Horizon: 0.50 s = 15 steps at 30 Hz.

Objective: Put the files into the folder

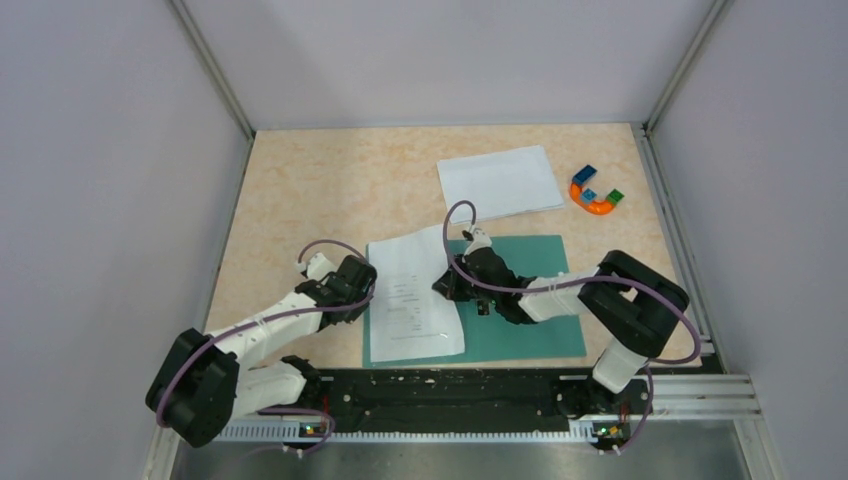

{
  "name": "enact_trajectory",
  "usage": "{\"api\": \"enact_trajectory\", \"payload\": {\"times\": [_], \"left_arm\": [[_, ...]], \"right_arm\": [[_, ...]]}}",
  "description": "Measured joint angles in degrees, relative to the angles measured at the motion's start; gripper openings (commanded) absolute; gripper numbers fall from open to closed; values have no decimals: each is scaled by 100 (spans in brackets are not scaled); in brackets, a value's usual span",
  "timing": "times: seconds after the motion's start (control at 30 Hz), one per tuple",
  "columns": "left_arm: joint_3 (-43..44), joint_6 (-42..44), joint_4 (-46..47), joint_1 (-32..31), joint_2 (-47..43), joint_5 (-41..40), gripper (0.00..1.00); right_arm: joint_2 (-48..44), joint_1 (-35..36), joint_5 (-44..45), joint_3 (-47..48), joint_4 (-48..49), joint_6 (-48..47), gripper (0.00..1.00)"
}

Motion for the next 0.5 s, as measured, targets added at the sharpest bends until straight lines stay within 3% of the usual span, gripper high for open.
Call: {"api": "enact_trajectory", "payload": {"times": [0.5], "left_arm": [[0, -39, 0, -2, 4, -2, 0]], "right_arm": [[-13, -4, 7, -197, 144, 212, 0]]}}
